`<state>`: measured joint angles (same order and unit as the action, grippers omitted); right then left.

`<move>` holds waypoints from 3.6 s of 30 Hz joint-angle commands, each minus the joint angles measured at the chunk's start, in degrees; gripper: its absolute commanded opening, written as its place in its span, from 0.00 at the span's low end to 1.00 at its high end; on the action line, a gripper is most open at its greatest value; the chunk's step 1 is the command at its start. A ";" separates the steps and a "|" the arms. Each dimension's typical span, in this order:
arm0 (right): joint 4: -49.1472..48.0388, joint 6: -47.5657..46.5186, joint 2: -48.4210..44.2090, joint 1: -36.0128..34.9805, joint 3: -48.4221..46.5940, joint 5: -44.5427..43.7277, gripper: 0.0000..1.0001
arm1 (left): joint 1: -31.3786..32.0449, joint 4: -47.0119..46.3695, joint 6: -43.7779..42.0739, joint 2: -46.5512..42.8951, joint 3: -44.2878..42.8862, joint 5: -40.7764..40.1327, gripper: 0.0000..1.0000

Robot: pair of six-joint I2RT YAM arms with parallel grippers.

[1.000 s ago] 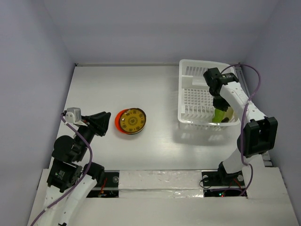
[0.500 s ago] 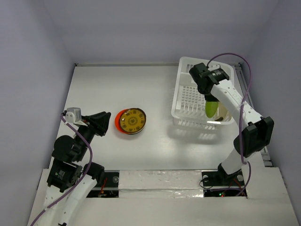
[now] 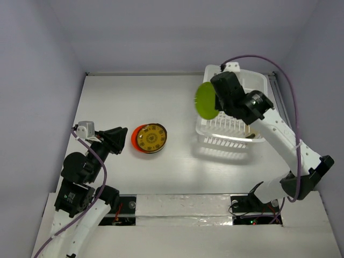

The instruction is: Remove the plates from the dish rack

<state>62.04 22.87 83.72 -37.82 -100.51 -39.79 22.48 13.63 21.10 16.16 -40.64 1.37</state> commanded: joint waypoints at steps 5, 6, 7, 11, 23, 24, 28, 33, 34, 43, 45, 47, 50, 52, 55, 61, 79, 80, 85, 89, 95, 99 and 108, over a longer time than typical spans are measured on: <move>-44.68 6.21 3.71 -6.99 16.48 38.36 0.00 | -0.16 -1.76 0.25 0.62 -0.31 -0.75 0.26; -46.29 7.87 6.34 -7.87 16.83 41.34 0.00 | -0.16 -1.76 0.17 0.80 -0.31 -0.84 0.26; -47.79 8.32 7.84 -9.27 17.01 42.24 0.00 | -0.16 -1.76 0.17 0.89 -0.31 -0.75 0.26; -50.17 11.40 14.88 -10.69 15.08 43.83 0.00 | -1.21 -1.67 0.17 1.50 -0.31 -0.75 0.26; -45.62 14.66 22.62 -11.74 15.78 43.49 0.32 | -2.27 -2.03 0.17 1.94 -0.23 -0.14 0.26; -45.34 14.39 22.19 -11.75 16.04 42.70 0.40 | -2.27 -2.11 0.17 1.94 -0.23 -0.05 0.26; -43.50 12.90 19.21 -11.75 16.05 40.15 0.66 | -2.27 -2.03 0.17 1.68 -0.23 -0.05 0.26; -38.76 13.16 8.50 -11.14 19.20 22.86 0.54 | -2.79 -2.20 0.17 1.68 -0.14 0.48 0.26; -37.97 13.77 5.95 -10.52 20.43 17.09 0.46 | -2.79 -2.29 0.08 1.59 -0.14 0.91 0.26; -26.63 13.52 -22.63 15.56 34.85 5.87 0.00 | -2.79 -2.82 -0.27 0.01 -0.05 3.29 0.26; -23.38 11.50 -23.87 20.31 33.72 7.00 0.14 | -2.79 -2.91 -0.27 -0.60 -0.05 3.47 0.26; -19.87 9.04 -23.17 25.94 32.14 6.66 0.29 | -2.79 -3.08 -0.27 -0.96 -0.05 3.82 0.27; -16.00 5.79 -18.79 31.39 28.97 7.80 0.37 | -2.79 -2.82 -0.36 -1.40 -0.14 3.82 0.27; -13.98 3.77 -14.32 32.72 26.87 7.97 0.38 | -2.79 -2.82 -0.45 -1.75 -0.14 4.08 0.27; -10.81 2.79 -10.52 33.42 25.72 7.01 0.38 | -2.79 -2.90 -0.45 -2.01 -0.05 4.52 0.27; -10.89 0.33 -5.86 33.43 26.07 13.06 0.39 | -2.79 -3.08 -0.54 -2.19 0.04 5.40 0.27; -6.76 -3.09 3.99 33.96 21.41 1.03 0.30 | -2.79 -2.82 -0.54 -3.24 -0.14 5.23 0.27; -7.19 -3.36 4.08 33.96 21.58 0.33 0.27 | -2.79 -2.82 -0.54 -3.16 -0.14 5.31 0.27; -8.16 -5.64 2.24 33.26 22.72 -2.48 0.12 | -2.79 -2.99 -0.54 -3.07 -0.05 5.23 0.27; -7.29 -5.56 1.53 31.06 21.94 -6.25 0.05 | -2.79 -3.08 -0.45 -2.89 -0.14 5.40 0.27; -5.89 -5.56 0.74 27.46 20.71 -10.39 0.01 | -2.79 -3.17 -0.36 -2.72 0.12 5.31 0.27; -3.60 -4.86 -0.31 23.34 18.60 -14.43 0.00 | -3.32 -3.17 -0.36 -2.45 0.13 5.40 0.27; 3.61 0.85 -3.03 15.78 7.54 -17.45 0.00 | -3.84 -3.17 -0.36 -1.22 0.21 5.23 0.27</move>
<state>63.68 20.62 84.86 -19.84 -87.13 -54.94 19.31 13.13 21.06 13.89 -40.64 6.00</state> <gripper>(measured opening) 0.100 0.268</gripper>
